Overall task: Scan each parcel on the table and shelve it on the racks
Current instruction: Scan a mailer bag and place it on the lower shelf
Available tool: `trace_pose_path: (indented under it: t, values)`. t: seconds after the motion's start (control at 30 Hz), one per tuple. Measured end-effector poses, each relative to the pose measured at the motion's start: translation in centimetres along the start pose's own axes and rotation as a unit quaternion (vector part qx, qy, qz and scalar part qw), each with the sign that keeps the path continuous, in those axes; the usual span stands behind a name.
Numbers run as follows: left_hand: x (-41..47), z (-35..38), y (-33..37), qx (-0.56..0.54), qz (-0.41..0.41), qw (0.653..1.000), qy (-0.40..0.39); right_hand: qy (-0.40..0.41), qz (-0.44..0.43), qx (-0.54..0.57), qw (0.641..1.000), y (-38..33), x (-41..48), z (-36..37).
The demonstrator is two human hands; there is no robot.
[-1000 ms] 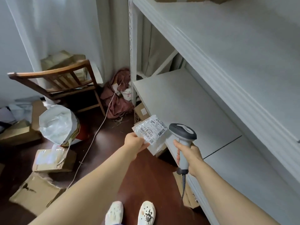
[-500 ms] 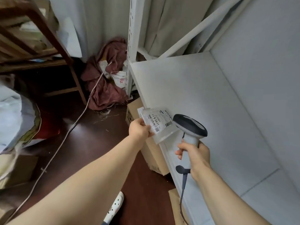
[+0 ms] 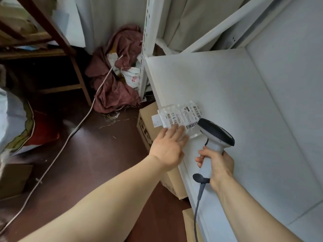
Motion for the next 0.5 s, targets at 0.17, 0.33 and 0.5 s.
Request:
trace_pose_path:
  t: [0.17, 0.33, 0.5]
  values:
    - [3.0, -1.9, -2.9, 0.029, -0.05, 0.997, -0.051, -0.02, -0.016, -0.004, 1.0, -1.7, 1.6, 1.1]
    - [5.6, -5.3, -6.3, 0.014, -0.103, 0.993, -0.049, -0.046, -0.028, -0.014, 0.998, -2.6, 2.8, 2.3]
    - [7.0, -7.4, -8.8, -0.004, -0.139, 0.99, -0.036, -0.06, -0.026, -0.011, 0.998, -2.1, 3.2, 2.6]
Point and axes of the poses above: each hand's wrist, its own x-axis towards the middle knuckle, its own z-axis out of the palm, y = z × x, the point moved 8 cm from there along x, towards the middle knuckle, and after that the axes turned 11 degrees about -y, right-handed, at the moved point
